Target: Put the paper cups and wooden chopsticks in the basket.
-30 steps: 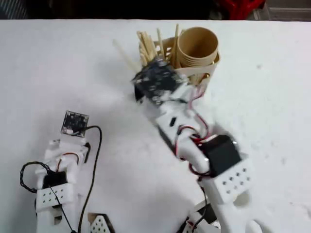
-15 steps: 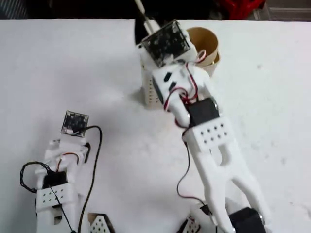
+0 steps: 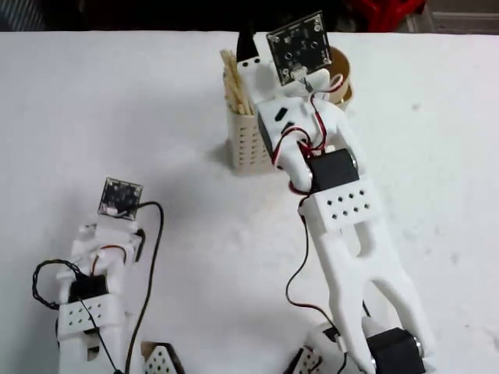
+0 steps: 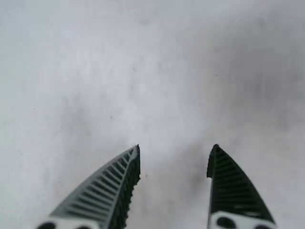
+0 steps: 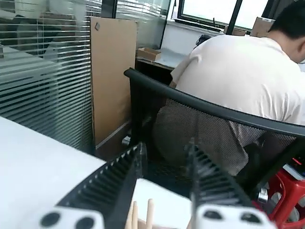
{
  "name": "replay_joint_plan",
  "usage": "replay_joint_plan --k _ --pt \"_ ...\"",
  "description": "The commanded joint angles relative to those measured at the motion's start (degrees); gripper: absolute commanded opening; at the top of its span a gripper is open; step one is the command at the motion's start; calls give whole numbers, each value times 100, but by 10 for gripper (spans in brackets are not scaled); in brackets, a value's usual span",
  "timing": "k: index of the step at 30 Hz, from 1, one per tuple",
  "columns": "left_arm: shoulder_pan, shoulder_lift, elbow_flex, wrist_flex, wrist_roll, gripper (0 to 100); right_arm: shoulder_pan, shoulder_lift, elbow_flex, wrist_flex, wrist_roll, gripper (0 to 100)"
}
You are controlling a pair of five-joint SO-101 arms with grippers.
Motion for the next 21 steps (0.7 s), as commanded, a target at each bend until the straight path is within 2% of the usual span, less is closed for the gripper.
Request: replay_joint_plan --k 1,3,9,16,21 --pt "-40 -66 -26 -123 26 234 127 -48 -193 840 -53 38" --pt "-40 -66 -26 -123 26 234 268 -84 -176 1393 -53 15" --pt "-40 -66 -26 -123 26 234 866 -637 -158 3029 -53 40" --pt "-40 -66 -26 -123 26 234 945 -1947 53 4980 -53 41" --pt "-40 -66 -26 -123 26 234 1103 -2932 1495 5226 -53 42"
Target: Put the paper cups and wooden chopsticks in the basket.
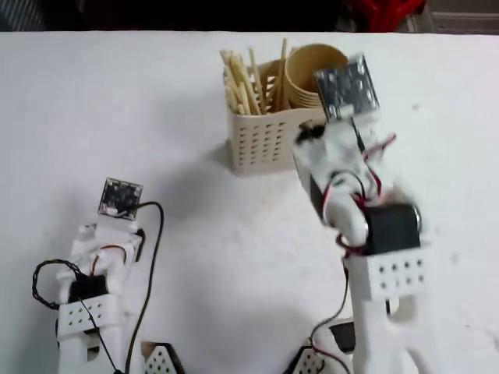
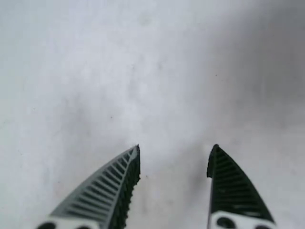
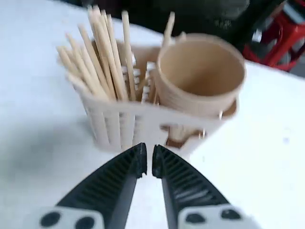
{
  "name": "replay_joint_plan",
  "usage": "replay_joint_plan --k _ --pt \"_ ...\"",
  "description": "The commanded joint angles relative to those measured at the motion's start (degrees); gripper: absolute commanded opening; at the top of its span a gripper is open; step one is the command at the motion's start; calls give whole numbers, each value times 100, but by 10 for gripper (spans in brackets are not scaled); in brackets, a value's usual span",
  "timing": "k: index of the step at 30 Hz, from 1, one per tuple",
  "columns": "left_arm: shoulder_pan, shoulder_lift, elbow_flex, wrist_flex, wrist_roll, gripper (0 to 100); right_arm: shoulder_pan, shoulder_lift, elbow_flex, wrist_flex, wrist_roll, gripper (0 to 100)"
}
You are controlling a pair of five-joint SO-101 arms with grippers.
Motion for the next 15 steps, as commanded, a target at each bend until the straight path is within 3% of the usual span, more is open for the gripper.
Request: replay_joint_plan --k 1,6,12,15 --pt "-40 -66 -26 -123 26 234 224 -1007 1284 145 -53 42" --pt "-40 -66 -26 -123 26 234 268 -2308 3112 136 35 43" --pt "-40 -66 -26 -123 26 235 277 -4189 4677 189 1336 43" --pt "-13 -66 -26 -123 26 236 286 -5174 5389 259 1433 43"
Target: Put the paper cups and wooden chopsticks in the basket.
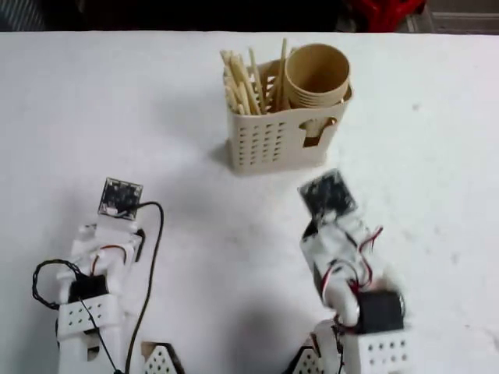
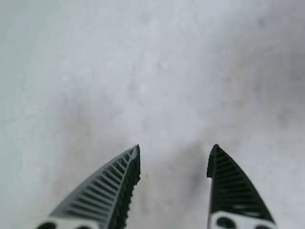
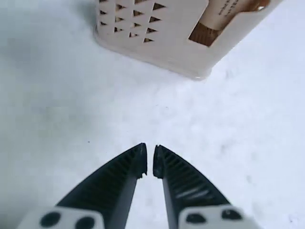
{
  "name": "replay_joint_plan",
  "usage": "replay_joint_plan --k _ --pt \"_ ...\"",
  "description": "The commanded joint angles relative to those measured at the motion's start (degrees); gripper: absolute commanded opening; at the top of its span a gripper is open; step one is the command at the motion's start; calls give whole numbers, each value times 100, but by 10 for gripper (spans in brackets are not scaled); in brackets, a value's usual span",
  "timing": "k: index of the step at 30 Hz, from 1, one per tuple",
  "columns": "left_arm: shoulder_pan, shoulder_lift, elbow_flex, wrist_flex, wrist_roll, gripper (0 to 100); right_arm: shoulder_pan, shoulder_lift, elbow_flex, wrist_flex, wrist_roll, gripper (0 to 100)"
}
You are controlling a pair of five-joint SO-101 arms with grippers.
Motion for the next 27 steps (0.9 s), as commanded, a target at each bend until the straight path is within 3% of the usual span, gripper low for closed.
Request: replay_joint_plan --k 1,4,16,20,24,27 --pt "-4 -66 -26 -123 26 237 84 -1508 905 84 290 43" --pt "-4 -66 -141 -123 26 237 356 -2123 1433 66 299 43" --pt "-4 -66 -1380 -9 185 237 444 -2018 2980 -84 299 39" --pt "171 -75 -2004 686 747 237 444 -2009 2998 -75 299 39" --pt "822 -75 -2418 1758 985 237 444 -2000 2998 -75 299 39" --pt "1218 -75 -2330 2092 1240 237 435 -1991 2998 -75 299 39"
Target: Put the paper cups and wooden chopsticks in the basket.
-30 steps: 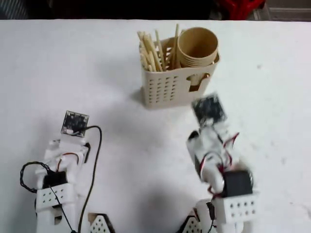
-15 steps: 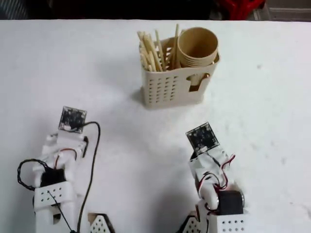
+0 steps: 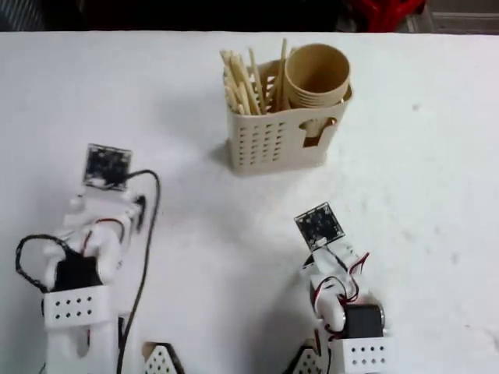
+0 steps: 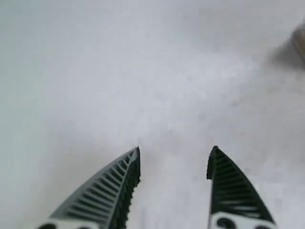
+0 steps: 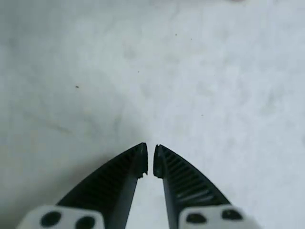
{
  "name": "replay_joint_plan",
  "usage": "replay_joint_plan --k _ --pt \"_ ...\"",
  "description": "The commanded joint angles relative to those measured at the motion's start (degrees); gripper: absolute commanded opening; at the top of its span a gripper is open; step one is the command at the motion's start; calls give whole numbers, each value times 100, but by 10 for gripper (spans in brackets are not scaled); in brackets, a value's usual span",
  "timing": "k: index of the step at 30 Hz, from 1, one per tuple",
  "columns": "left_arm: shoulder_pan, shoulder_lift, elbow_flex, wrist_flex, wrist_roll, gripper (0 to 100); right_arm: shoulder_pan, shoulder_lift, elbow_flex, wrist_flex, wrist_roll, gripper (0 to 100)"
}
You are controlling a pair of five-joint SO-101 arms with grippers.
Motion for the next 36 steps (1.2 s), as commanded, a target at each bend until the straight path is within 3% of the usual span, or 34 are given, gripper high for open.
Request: replay_joint_plan --k 1,4,9,12,16,21,25,29,36 --pt "576 -75 -149 431 413 237 31 -31 53 -40 53 39" --pt "576 -75 325 -176 510 237 31 -31 53 -40 53 39" --pt "321 -75 1415 -2119 492 238 31 -31 53 -40 53 39" --pt "13 -75 1864 -2884 501 238 22 -31 53 -40 53 39" --pt "-409 -75 1952 -3253 589 238 22 -31 53 -40 53 39" --pt "-1191 -75 1477 -3191 1785 238 22 -31 53 -40 53 39" --pt "-1666 -75 1108 -3182 1785 238 22 -31 53 -40 53 39" --pt "-1754 -75 510 -2321 1644 238 22 -31 53 -40 53 39" --pt "-1622 -1314 -756 791 1626 238 22 -31 53 -40 53 39"
